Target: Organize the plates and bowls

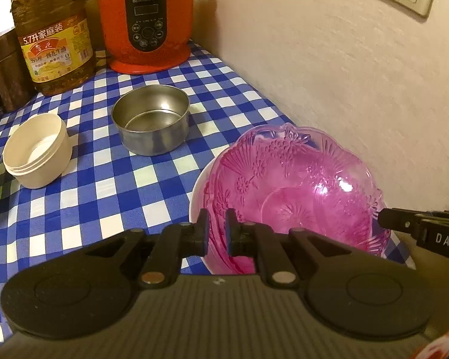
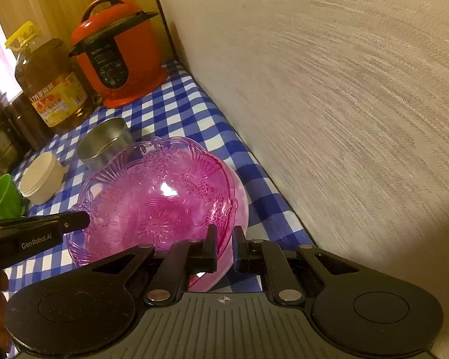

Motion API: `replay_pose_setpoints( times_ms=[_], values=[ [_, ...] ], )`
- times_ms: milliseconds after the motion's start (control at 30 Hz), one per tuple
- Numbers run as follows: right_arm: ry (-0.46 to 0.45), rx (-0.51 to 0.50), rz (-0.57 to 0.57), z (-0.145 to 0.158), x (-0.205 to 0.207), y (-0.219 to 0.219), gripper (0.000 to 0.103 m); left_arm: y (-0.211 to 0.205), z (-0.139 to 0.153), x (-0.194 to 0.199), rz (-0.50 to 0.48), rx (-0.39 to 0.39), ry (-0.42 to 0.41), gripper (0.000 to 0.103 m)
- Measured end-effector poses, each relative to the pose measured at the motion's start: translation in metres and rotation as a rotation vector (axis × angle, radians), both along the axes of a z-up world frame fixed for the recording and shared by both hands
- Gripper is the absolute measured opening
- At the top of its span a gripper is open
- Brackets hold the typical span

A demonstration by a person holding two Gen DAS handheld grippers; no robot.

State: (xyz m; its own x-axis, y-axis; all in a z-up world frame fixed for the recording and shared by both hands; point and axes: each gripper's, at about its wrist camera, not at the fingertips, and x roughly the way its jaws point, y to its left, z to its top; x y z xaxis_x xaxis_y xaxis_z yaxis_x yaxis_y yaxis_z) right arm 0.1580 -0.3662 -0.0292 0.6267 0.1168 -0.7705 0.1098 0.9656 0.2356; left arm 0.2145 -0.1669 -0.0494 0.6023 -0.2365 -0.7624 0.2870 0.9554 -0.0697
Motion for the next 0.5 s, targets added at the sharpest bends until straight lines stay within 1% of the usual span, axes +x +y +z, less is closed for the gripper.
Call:
replay_pose_setpoints(
  times_ms=[500],
  values=[
    [-0.007, -0.042, 0.013, -0.0043, 0.0030, 0.0071, 0.010, -0.0003, -0.0042, 0.0013, -0.009, 0.018, -0.009, 0.011]
  ],
)
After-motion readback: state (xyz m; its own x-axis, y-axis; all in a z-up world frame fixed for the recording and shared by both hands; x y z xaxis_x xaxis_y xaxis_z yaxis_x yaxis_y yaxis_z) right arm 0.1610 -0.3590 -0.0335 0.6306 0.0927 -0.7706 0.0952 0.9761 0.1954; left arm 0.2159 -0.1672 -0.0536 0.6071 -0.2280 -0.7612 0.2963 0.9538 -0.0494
